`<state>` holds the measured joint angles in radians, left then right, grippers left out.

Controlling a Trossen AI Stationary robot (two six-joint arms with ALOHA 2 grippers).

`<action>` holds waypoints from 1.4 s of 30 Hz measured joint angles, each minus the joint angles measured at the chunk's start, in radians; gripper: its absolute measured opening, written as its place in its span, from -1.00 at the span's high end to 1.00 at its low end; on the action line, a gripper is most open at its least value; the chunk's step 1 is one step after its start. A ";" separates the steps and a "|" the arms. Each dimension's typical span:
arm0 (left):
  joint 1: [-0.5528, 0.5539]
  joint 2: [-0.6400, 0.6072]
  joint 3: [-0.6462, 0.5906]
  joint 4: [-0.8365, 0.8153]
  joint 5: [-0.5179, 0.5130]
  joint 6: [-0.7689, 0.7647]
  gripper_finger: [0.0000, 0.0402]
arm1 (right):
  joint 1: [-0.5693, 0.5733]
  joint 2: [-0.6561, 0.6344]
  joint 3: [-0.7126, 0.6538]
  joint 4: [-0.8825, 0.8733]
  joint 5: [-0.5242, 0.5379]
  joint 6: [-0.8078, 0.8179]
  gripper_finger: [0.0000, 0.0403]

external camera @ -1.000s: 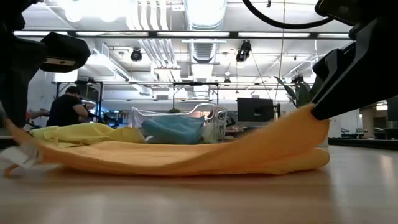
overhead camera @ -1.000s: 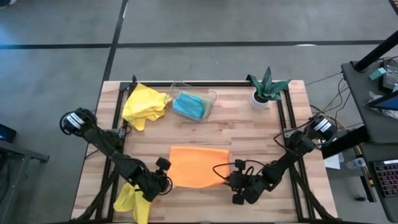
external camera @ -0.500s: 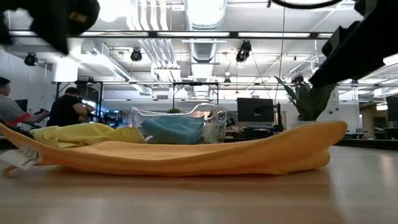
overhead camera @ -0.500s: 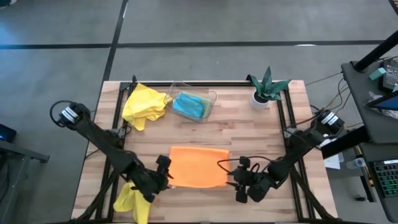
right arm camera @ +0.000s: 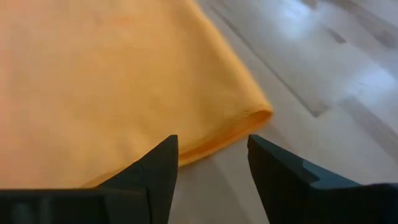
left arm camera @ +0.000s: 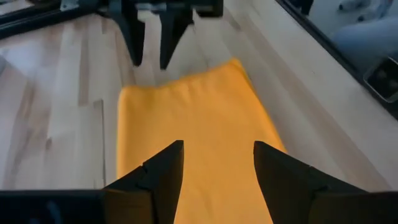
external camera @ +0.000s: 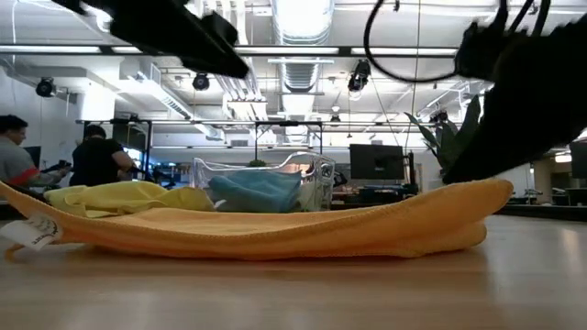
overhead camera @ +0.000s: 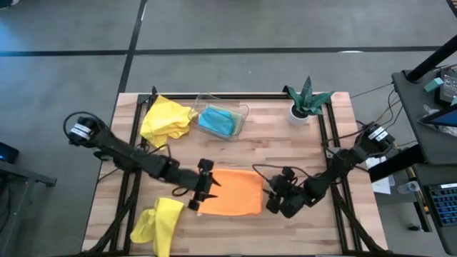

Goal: Fold microfiber towels
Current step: Fold the orange towel

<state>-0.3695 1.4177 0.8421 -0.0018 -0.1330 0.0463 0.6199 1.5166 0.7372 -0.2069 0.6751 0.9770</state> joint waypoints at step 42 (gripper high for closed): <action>0.154 0.174 0.002 0.358 0.157 -0.014 0.11 | -0.322 0.025 -0.311 0.693 -0.387 -0.199 0.20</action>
<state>-0.2153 1.5917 0.8440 0.3561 0.0238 0.0322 0.2981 1.5420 0.4267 0.4863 0.2883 0.7785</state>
